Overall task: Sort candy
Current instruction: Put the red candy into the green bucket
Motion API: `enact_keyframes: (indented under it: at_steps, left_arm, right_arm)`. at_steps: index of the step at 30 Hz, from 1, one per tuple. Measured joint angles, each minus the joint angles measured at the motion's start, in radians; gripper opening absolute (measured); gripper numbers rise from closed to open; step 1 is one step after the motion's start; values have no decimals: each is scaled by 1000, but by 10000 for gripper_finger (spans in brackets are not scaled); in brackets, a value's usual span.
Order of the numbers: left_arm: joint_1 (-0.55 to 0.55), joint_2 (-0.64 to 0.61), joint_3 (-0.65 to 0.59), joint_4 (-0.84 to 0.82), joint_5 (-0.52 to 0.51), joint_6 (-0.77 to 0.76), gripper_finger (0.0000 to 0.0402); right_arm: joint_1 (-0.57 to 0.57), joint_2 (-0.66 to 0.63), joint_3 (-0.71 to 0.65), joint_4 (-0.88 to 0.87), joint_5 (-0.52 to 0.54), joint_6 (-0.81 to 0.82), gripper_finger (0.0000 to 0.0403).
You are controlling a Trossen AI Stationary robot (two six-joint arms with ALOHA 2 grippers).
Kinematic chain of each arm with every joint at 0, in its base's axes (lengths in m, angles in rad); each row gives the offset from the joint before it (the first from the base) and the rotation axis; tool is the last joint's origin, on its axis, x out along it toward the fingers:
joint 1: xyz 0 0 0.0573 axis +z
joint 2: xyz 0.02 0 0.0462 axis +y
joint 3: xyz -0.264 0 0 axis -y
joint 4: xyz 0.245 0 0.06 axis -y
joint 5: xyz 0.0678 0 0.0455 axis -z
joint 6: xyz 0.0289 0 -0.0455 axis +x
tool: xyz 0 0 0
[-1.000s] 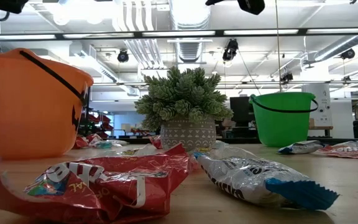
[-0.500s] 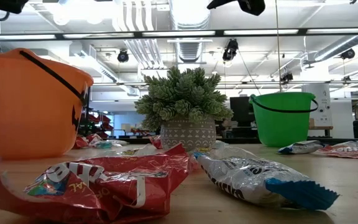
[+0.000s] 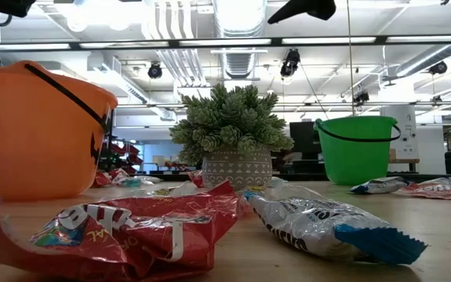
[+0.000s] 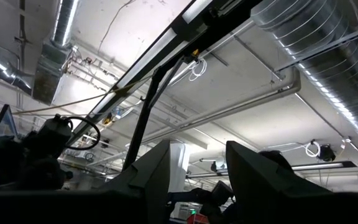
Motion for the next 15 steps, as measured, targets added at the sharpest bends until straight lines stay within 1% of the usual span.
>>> enact_keyframes:
  at_steps: [3, 7, 10, 15]
  left_arm:
    - [0, 0, 0, 0, 0, 0, 139]
    - [0, 0, 0, 0, 0, 0, 139]
    - [0, 0, 0, 0, 0, 0, 139]
    - [0, 0, 0, 0, 0, 0, 139]
  right_arm:
    - [-3, 0, 0, -5, 12, -9, 356]
    - [-3, 0, 0, -4, 13, -13, 324]
    - [-3, 0, 0, -4, 13, -13, 283]
    - [-3, 0, 0, -4, 13, -12, 202]
